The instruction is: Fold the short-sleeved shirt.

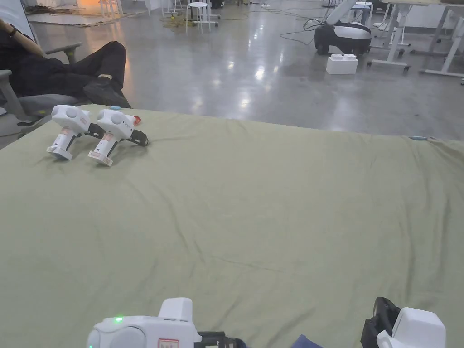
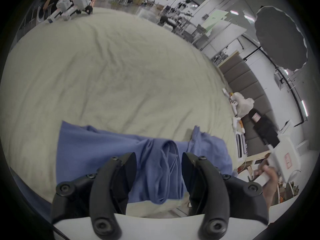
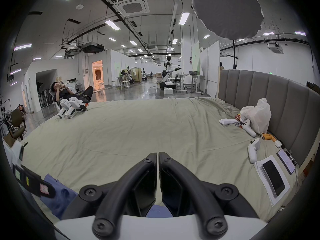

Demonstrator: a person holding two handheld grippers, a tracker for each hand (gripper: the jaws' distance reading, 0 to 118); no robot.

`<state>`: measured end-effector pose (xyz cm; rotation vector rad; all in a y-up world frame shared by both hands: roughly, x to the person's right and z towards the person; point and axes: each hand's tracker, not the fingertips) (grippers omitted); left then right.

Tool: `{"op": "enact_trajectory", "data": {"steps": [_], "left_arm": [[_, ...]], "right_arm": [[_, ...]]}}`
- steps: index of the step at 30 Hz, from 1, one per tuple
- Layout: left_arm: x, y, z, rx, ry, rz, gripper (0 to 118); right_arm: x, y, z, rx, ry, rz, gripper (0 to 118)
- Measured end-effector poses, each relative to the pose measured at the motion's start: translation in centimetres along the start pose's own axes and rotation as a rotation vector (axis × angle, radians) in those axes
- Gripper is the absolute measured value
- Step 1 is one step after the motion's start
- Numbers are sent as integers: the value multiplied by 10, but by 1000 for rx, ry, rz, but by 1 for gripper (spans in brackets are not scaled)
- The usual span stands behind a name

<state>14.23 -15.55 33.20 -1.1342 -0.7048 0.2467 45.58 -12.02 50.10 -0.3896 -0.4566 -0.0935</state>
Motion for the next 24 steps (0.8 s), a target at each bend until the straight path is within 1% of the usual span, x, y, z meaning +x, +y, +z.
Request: {"op": "enact_trajectory", "data": {"steps": [1, 3, 5, 6, 8, 11, 14, 17, 21, 24], "left_arm": [[-1, 3, 6, 16, -10, 14, 51], [-4, 4, 11, 35, -8, 25, 32], [-7, 4, 5, 28, 59, -8, 15], [-8, 1, 0, 15, 109, -17, 11], [-9, -5, -12, -29, 128, -39, 4], [-4, -17, -37, -109, 71, -45, 3], [10, -28, -55, -147, 26, -111, 3], [23, -37, -64, -137, 29, -152, 3], [22, -36, -67, -129, 2, -127, 3], [12, -29, -53, -108, -31, -122, 3]], "right_arm": [[0, 0, 0, 0, 1, 0, 1], [1, 0, 1, -1, 0, 2, 1], [2, -1, 2, -2, -1, 0, 1], [2, -1, 2, -5, -1, 0, 1], [2, -2, 2, -8, -2, -1, 1], [4, -5, 2, -16, -5, -1, 1], [5, -8, 1, -25, -6, 0, 1], [6, -9, 2, -31, -8, 3, 1], [6, -9, 2, -36, -7, 10, 1], [5, -8, 2, -35, -3, 10, 1]]}}
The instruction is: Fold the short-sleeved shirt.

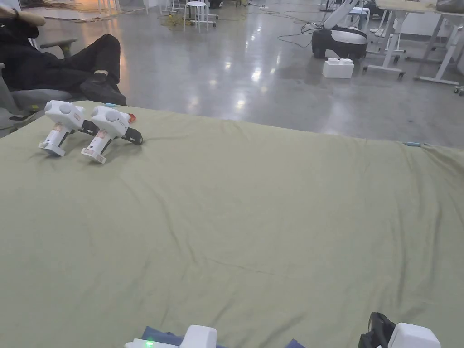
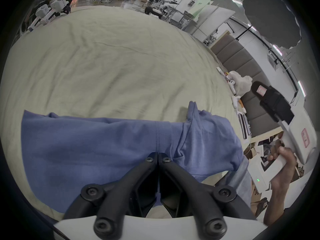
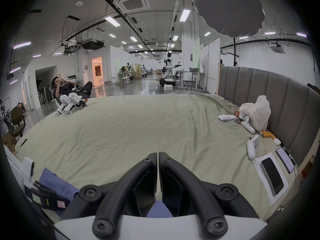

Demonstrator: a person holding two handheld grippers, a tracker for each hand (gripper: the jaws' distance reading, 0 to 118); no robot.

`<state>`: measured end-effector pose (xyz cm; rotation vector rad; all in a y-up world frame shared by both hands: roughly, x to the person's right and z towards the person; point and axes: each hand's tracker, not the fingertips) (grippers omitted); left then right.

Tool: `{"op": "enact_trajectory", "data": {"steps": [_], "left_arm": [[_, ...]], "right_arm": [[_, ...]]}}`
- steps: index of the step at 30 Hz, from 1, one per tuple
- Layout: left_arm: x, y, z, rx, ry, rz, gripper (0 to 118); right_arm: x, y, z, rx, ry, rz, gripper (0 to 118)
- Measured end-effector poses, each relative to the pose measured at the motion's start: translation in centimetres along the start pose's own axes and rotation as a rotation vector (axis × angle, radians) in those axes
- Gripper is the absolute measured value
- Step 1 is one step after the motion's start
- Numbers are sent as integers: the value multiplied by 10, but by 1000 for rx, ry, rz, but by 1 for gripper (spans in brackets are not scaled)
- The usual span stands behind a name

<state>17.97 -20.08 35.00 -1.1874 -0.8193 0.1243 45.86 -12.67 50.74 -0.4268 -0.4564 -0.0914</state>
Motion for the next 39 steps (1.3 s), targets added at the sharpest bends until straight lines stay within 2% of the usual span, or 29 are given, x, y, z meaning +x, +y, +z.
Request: {"op": "enact_trajectory", "data": {"steps": [2, 3, 4, 5, 6, 7, 9, 13, 18, 21, 24, 25, 27, 28, 29, 32, 34, 37, 39], "left_arm": [[-16, 6, 21, 47, -25, 22, 8], [-26, 10, 33, 82, -38, 30, 18], [-37, 13, 45, 100, -38, 32, 33], [-50, 16, 57, 117, -33, 29, 57], [-63, 18, 69, 147, -24, 30, 71], [-76, 20, 79, 173, -3, 39, 78], [-103, 21, 99, 225, 23, 73, 80], [-156, 14, 109, 225, -75, 181, 80], [-211, -4, 78, 139, -244, 316, 79], [-210, -19, 52, 78, -401, 415, 71], [-208, -24, 40, 145, -500, 457, 60], [-215, -28, 29, 157, -503, 474, 50], [-212, -28, 21, 148, -470, 450, 43], [-210, -27, 19, 146, -414, 405, 34], [-186, -29, 19, 143, -382, 379, 19], [-170, -26, 31, 167, -375, 353, 10], [-187, -18, 50, 181, -348, 303, 8], [-177, -7, 77, 207, -309, 243, 7], [-173, 2, 103, 224, -232, 208, 7]], "right_arm": [[0, 3, 0, 3, 3, 0, 1], [0, 4, 0, 6, 5, 1, 1], [-1, 6, 0, 10, 7, 4, 1], [-1, 8, 0, 16, 8, 8, 1], [-2, 10, 1, 30, 11, 10, 1], [-3, 11, 1, 40, 13, 12, 1], [-5, 15, 2, 63, 14, 20, 1], [-10, 23, 2, 90, 19, 21, 1], [-17, 26, 0, 88, 25, 25, 1], [-19, 26, 1, 83, 30, 23, 1], [-19, 24, 1, 75, 30, 17, 1], [-20, 24, 2, 75, 27, 20, 1], [-20, 23, 3, 73, 24, 24, 1], [-20, 23, 4, 70, 24, 27, 1], [-20, 22, 4, 67, 22, 30, 1], [-20, 22, 4, 61, 18, 34, 1], [-20, 21, 4, 58, 17, 37, 1], [-19, 22, 4, 54, 17, 38, 1], [-19, 22, 3, 54, 19, 39, 1]]}}
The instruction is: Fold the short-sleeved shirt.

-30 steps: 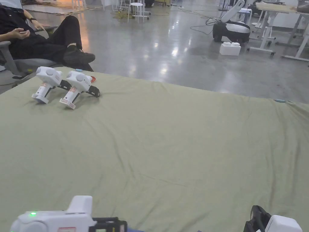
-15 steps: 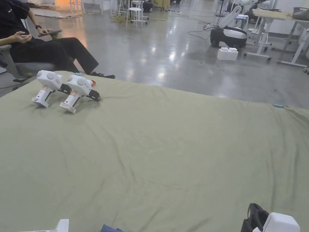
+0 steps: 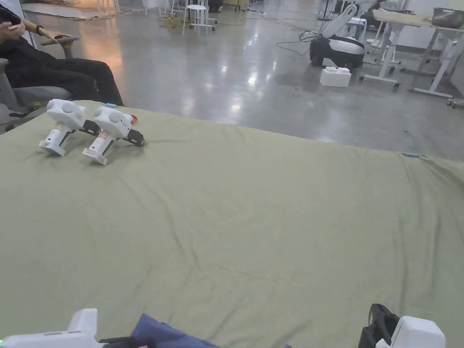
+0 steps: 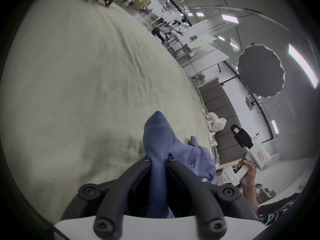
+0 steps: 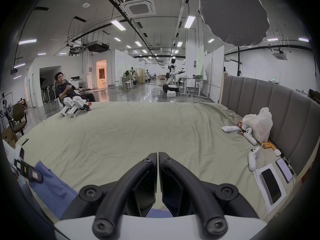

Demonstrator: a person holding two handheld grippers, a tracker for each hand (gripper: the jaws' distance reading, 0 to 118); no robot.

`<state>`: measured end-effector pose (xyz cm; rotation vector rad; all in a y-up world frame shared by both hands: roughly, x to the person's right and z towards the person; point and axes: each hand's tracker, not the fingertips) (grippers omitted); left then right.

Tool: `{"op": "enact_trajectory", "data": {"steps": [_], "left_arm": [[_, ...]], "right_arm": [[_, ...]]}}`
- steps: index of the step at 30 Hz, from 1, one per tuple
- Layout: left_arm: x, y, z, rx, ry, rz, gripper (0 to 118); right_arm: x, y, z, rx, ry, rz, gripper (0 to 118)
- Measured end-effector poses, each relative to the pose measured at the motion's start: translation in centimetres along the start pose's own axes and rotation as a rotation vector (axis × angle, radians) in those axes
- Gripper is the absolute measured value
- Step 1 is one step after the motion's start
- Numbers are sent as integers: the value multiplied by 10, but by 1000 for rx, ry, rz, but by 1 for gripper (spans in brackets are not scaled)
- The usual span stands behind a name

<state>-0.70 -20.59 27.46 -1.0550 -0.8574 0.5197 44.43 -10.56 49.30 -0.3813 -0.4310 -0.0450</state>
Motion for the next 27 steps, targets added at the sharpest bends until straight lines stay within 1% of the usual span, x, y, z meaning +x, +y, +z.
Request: {"op": "enact_trajectory", "data": {"steps": [4, 5, 7, 9, 10, 13, 17, 19, 21, 22, 25, 27], "left_arm": [[28, 26, 54, 61, 130, -63, 7], [31, 32, 68, 72, 175, -64, 7], [41, 39, 91, 90, 312, -116, 7], [52, 44, 105, 100, 396, -136, 7], [68, 42, 108, 105, 424, -138, 7], [92, 38, 103, 87, 501, -194, 7], [126, 29, 81, 82, 523, -220, 7], [141, 26, 70, 69, 525, -254, 7], [159, 20, 56, 38, 503, -301, 7], [154, 22, 52, 25, 486, -320, 7], [177, 14, 34, -11, 444, -363, 7], [190, 6, 18, -34, 439, -399, 7]], "right_arm": [[-1, 0, -1, 1, 8, 3, 1], [-1, 1, -2, 2, 10, 3, 1], [-2, 0, -3, 2, 16, 1, 1], [-3, -1, -5, 2, 23, 0, 1], [-4, -1, -5, 1, 26, -1, 1], [-6, -3, -7, -1, 36, -8, 1], [-7, -4, -7, -5, 44, -15, 1], [-7, -5, -6, -6, 45, -16, 1], [-5, -7, -6, -7, 43, -17, 1], [-4, -8, -6, -8, 43, -18, 1], [0, -11, -5, -13, 37, -19, 1], [3, -14, -4, -15, 31, -25, 1]]}}
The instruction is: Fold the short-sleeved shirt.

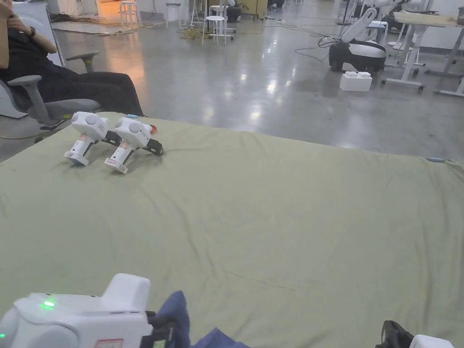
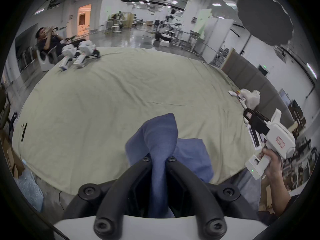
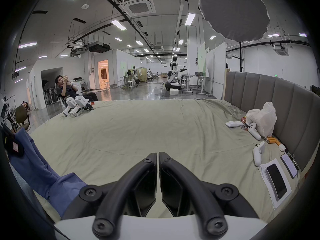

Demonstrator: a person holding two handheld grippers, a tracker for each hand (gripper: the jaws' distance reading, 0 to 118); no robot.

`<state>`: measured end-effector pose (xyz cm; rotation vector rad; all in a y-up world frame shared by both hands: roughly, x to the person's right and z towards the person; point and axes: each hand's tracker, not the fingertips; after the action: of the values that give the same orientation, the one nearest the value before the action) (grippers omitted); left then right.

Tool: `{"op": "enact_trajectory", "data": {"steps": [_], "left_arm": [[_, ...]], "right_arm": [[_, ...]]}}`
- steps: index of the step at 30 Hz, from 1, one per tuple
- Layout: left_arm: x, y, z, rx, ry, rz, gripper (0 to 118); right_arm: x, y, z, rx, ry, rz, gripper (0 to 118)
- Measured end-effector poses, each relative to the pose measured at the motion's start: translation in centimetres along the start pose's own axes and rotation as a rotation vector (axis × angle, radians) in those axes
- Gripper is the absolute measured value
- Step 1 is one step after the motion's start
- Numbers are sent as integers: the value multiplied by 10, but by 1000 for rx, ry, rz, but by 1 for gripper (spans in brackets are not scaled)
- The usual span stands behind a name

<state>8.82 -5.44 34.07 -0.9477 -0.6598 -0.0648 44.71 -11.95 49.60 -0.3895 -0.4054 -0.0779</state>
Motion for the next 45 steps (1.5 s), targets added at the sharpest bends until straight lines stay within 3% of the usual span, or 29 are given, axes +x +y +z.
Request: {"op": "enact_trajectory", "data": {"steps": [17, 21, 22, 24, 26, 28, 29, 32, 33, 38, 45], "left_arm": [[103, -40, -143, -154, -21, 51, 8], [94, -42, -139, -162, -108, 61, 25], [89, -39, -134, -158, -149, 85, 34], [79, -33, -118, -135, -203, 139, 63], [67, -28, -104, -87, -209, 153, 70], [57, -23, -93, -62, -211, 176, 68], [53, -22, -92, -58, -210, 186, 62], [46, -26, -99, -64, -191, 191, 19], [46, -30, -105, -77, -181, 197, 13], [64, -57, -140, -177, -317, 201, 7], [86, -87, -162, -184, -310, 136, 6]], "right_arm": [[16, -10, 7, -28, -39, -32, 1], [18, -11, 8, -32, -39, -32, 1], [18, -11, 8, -32, -40, -31, 1], [19, -11, 8, -32, -43, -31, 1], [20, -12, 9, -34, -42, -36, 1], [20, -12, 9, -35, -43, -38, 1], [20, -12, 9, -35, -42, -41, 1], [17, -14, 9, -39, -36, -44, 1], [16, -14, 9, -41, -34, -45, 1], [11, -17, 9, -50, -27, -38, 1], [11, -19, 12, -54, -28, -29, 1]]}}
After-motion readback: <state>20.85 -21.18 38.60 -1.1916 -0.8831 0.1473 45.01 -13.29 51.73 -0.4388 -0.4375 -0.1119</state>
